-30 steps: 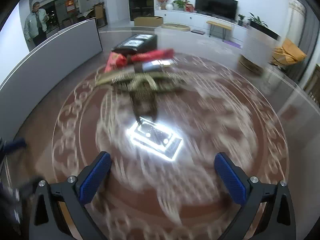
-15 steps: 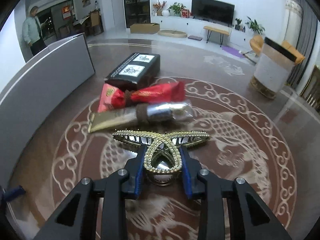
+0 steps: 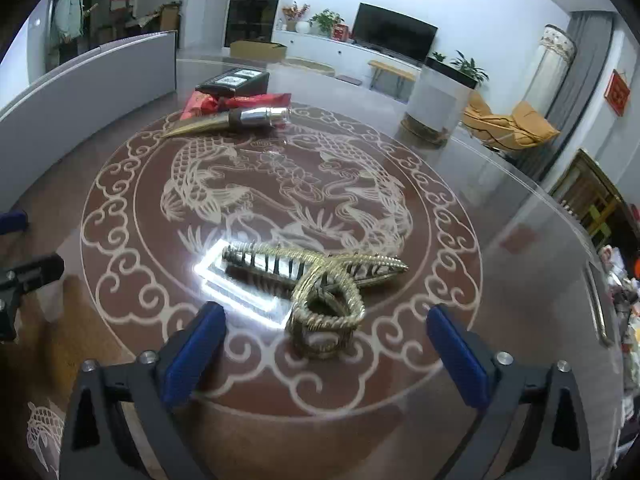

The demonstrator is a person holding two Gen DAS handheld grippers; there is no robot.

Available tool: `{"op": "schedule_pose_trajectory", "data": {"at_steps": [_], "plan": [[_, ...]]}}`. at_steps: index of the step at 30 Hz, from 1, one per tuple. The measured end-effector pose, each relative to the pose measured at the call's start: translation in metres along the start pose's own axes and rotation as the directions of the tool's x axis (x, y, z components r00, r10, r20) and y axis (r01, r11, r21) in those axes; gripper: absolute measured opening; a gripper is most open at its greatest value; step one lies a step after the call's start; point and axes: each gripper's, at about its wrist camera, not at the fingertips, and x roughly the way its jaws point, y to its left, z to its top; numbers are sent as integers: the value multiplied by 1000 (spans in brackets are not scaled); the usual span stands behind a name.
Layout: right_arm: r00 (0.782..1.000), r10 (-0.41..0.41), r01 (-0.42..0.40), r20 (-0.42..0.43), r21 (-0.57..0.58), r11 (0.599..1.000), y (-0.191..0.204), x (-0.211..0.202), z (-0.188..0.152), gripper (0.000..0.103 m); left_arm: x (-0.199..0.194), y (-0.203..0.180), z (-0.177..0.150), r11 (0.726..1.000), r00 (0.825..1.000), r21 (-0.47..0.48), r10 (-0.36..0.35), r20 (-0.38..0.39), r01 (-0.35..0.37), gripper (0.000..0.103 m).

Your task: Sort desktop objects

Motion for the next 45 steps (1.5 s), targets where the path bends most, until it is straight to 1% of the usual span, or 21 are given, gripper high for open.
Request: {"op": "schedule_pose_trajectory", "data": {"at_steps": [4,6,10,17,40,43,45], "plan": [[998,-60,61,21,-46,997,12,-2,4,101,0,-1,0,1000,1000,5,7,-2,-7,103],[996,-87,89,32,-65,994,16,-4,0,101,1,-1,0,1000,1000,7,8,-3,-8,103],[993,-111,114,43,-82,990,19,-9,-2,101,1,-1,0,1000,1000,7,8,-3,-8,103],[995,-90,92,35,-68,993,16,-8,-2,101,1,-1,0,1000,1000,7,9,-3,-9,103],[996,-86,88,34,-66,994,16,-8,-1,101,0,-1,0,1000,1000,8,10,-4,-10,103],[998,-57,58,23,-45,997,12,-6,-1,101,0,-1,0,1000,1000,7,10,-3,-10,103],[1000,-2,2,1,-3,1000,3,-2,-1,102,0,-1,0,1000,1000,8,10,-4,-10,103]]}}
